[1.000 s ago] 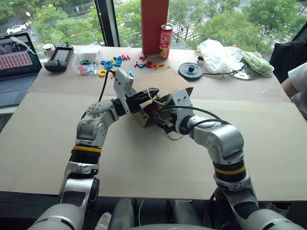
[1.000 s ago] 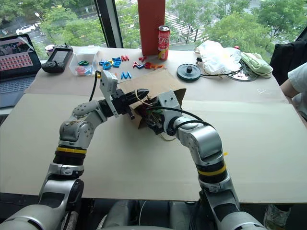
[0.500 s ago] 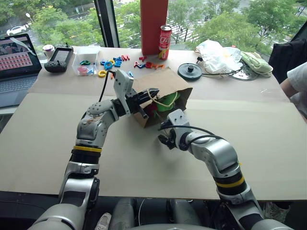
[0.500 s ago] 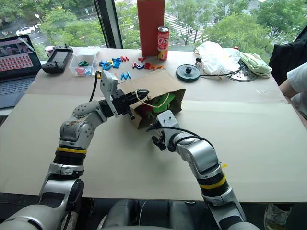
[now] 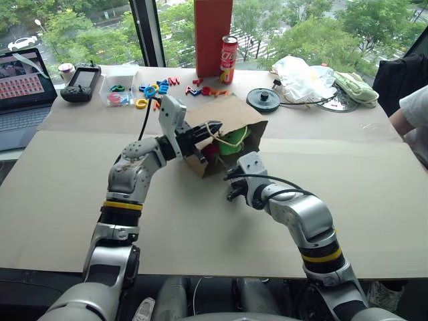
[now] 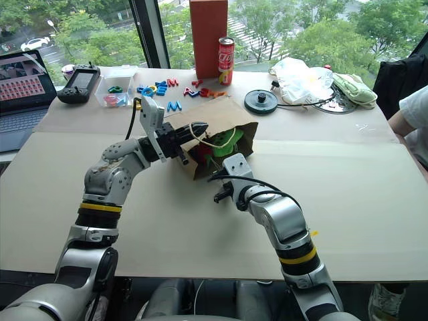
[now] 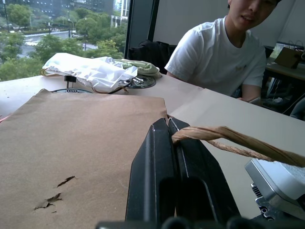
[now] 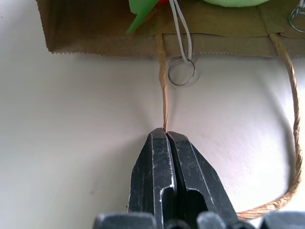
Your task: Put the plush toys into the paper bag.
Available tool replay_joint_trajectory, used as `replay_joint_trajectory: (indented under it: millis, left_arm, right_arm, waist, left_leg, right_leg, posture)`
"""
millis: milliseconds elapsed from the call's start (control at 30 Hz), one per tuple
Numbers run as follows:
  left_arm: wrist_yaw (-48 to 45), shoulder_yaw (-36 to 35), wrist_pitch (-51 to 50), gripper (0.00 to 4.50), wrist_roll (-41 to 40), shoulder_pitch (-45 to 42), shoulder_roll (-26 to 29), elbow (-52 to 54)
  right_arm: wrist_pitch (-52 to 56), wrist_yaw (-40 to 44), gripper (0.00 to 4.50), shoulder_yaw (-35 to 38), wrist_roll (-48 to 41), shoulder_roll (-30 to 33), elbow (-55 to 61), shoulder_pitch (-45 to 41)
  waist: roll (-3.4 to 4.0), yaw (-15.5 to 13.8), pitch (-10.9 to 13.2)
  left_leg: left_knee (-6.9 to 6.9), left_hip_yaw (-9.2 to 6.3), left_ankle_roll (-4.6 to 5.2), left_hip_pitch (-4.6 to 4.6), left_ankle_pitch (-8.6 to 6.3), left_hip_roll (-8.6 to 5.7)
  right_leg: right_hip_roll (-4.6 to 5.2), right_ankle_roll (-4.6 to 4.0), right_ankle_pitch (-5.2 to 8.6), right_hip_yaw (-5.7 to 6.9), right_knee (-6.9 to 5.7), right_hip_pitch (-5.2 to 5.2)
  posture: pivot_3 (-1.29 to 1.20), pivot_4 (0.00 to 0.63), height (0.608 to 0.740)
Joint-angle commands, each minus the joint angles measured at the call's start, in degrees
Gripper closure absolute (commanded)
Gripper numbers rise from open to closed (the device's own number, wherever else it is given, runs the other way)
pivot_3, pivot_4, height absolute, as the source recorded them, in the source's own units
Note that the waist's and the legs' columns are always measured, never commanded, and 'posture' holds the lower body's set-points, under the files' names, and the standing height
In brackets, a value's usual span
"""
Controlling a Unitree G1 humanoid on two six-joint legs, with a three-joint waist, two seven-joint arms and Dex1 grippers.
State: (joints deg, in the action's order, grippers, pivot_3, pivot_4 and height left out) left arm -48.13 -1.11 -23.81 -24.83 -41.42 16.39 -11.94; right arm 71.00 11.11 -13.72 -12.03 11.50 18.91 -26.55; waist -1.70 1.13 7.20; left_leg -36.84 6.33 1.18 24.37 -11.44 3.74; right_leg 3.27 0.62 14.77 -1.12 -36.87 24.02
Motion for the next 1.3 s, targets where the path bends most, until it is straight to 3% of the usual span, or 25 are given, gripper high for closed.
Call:
replay_joint_trajectory:
  millis: [33, 167, 367, 500, 667, 967, 1200, 1300]
  left_arm:
    - [-0.05, -0.84, 0.61, 4.50, -0.89, -2.06, -0.27, 0.68]
    - [-0.04, -0.97, 0.75, 4.50, -0.87, -2.20, -0.36, 0.34]
    - [1.74, -4.55, -3.74, 4.50, -5.54, -2.85, -2.11, -0.51]
    - [7.01, -11.05, -9.60, 4.50, -12.46, -5.73, -4.57, -2.86]
    - [13.01, -18.33, -16.71, 4.50, -19.81, -8.41, -5.51, -6.52]
    - [13.17, -15.85, -20.16, 4.50, -20.00, -0.60, -5.00, -1.93]
    - [13.45, -15.70, -21.33, 4.50, -21.84, 0.26, -4.43, 0.93]
    - [13.51, -16.69, -22.32, 3.76, -23.30, -0.17, -4.10, 1.21]
  right_arm:
    - [-0.59, -0.18, 4.45, -0.35, 0.60, -0.26, -0.27, -0.20]
    - [-1.08, 0.74, 4.45, 3.20, -0.30, 1.02, 4.26, -1.01]
    - [-4.76, 6.31, 4.45, 10.35, -2.66, 9.67, 12.31, -0.81]
    - [-1.85, 8.98, 4.45, 19.77, -9.30, 8.53, 17.93, -3.82]
    - [1.45, 8.30, 4.45, 25.55, -14.17, 6.99, 22.78, -9.36]
    - [4.07, 7.09, 4.45, 18.99, -17.69, 5.62, 25.93, -8.66]
    - [3.64, 5.70, 4.45, 15.71, -16.22, 5.90, 23.10, -7.14]
    - [3.30, 5.83, 4.50, 16.27, -16.61, 6.37, 22.63, -7.18]
  waist:
    - [0.00, 0.01, 0.00]
    - [0.00, -0.01, 0.00]
    - [0.00, -0.53, 0.00]
    - [0.00, -0.48, 0.01]
    - [-0.01, -0.09, 0.01]
    - [0.00, -0.43, 0.01]
    - [0.00, -0.44, 0.01]
    - [0.00, -0.41, 0.01]
  left_leg:
    - [0.00, 0.00, 0.00, 0.00, 0.00, 0.00]
    - [0.00, 0.00, 0.00, 0.00, 0.00, 0.00]
    - [0.00, -0.02, 0.01, 0.12, 0.00, -0.06]
    - [0.00, -0.09, 0.02, 0.17, -0.01, -0.04]
    - [0.00, -0.23, 0.02, 0.13, -0.01, -0.01]
    - [0.03, -0.15, 0.02, 0.11, -0.01, -0.04]
    - [0.00, -0.13, -0.02, 0.08, 0.02, -0.05]
    - [0.00, -0.13, -0.02, 0.10, 0.02, -0.05]
  right_leg:
    - [0.00, 0.00, 0.00, 0.00, 0.00, 0.00]
    - [0.00, 0.00, 0.00, -0.02, 0.00, 0.02]
    - [0.07, 0.02, 0.01, 0.00, 0.07, 0.05]
    - [0.04, 0.02, 0.01, 0.00, 0.10, 0.09]
    - [-0.03, 0.02, 0.01, -0.01, 0.07, 0.08]
    - [0.05, 0.01, 0.00, 0.00, 0.07, 0.05]
    - [0.06, 0.01, 0.00, 0.01, 0.05, 0.01]
    - [0.06, 0.01, 0.00, 0.00, 0.06, 0.04]
  posture:
    - [0.00, 0.150, 0.740]
    - [0.00, 0.150, 0.740]
    - [0.00, 0.150, 0.740]
    - [0.00, 0.150, 0.740]
    - [0.00, 0.150, 0.740]
    - [0.00, 0.150, 0.740]
    - [0.00, 0.150, 0.740]
    - [0.00, 0.150, 0.740]
